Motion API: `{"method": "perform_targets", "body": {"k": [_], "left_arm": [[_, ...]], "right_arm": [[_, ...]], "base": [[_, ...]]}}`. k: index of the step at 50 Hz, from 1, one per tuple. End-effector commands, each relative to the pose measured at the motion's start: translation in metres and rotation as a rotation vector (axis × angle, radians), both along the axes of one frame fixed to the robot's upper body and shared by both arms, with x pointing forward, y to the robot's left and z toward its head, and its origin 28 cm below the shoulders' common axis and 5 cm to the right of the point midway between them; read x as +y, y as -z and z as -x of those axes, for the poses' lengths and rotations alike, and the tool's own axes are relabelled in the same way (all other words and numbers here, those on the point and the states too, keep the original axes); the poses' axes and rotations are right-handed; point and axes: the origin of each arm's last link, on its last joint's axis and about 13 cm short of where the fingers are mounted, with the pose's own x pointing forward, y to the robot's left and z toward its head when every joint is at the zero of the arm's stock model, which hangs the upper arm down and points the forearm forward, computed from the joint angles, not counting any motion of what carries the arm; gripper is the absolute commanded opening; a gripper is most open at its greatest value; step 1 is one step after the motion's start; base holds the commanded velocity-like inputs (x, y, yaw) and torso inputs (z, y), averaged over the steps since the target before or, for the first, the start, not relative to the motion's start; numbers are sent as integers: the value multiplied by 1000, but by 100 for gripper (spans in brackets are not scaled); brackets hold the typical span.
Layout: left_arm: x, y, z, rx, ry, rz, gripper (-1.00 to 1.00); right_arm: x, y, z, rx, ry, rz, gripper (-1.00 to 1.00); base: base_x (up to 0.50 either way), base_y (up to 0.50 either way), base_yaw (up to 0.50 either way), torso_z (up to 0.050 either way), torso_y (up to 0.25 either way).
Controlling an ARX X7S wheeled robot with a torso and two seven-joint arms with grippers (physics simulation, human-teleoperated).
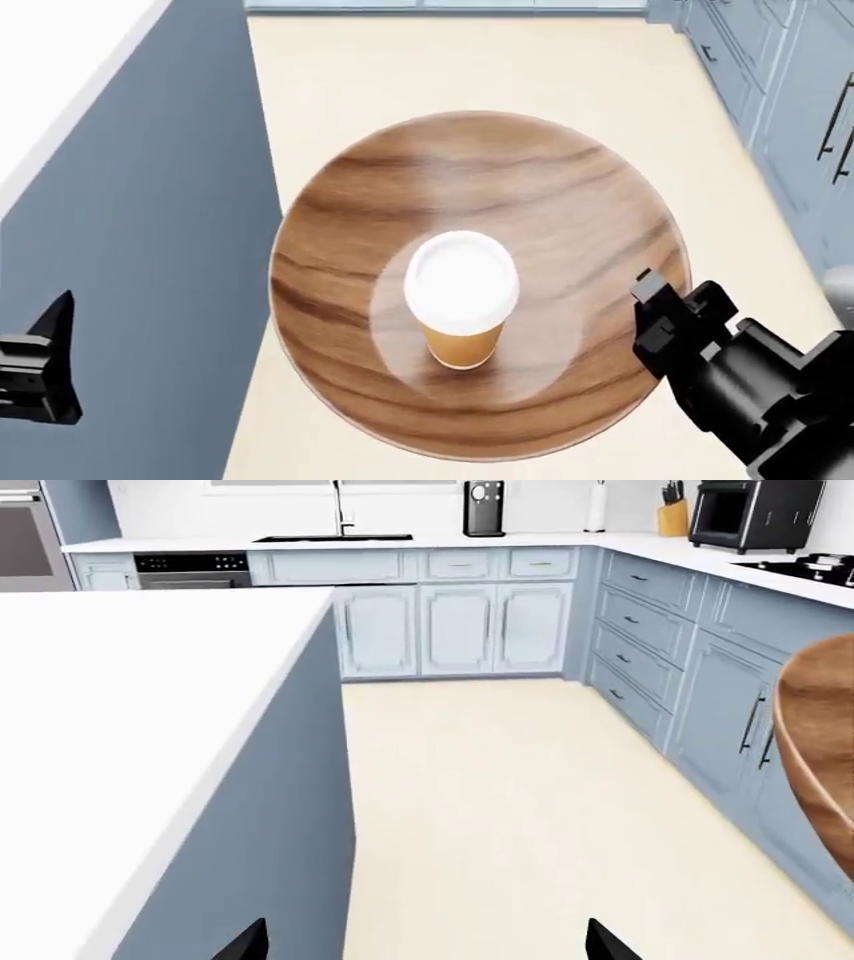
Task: Place the cup inside the bowl on the dining table and move the bowl to any counter.
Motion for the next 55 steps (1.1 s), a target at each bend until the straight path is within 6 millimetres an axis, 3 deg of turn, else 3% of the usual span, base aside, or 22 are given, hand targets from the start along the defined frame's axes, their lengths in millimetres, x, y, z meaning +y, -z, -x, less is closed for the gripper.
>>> {"method": "perform_targets", "body": {"k": [1, 55], "left_arm": [[-1, 2, -2, -13, -3, 11, 100], [-1, 3, -1, -15, 4, 12, 100]], "right_arm": [[0, -3, -1, -30, -1, -27, -100], [1, 1, -2, -20, -9, -31, -100]], "base": [[500, -47, 0, 0, 0], [500, -49, 0, 0, 2]]}}
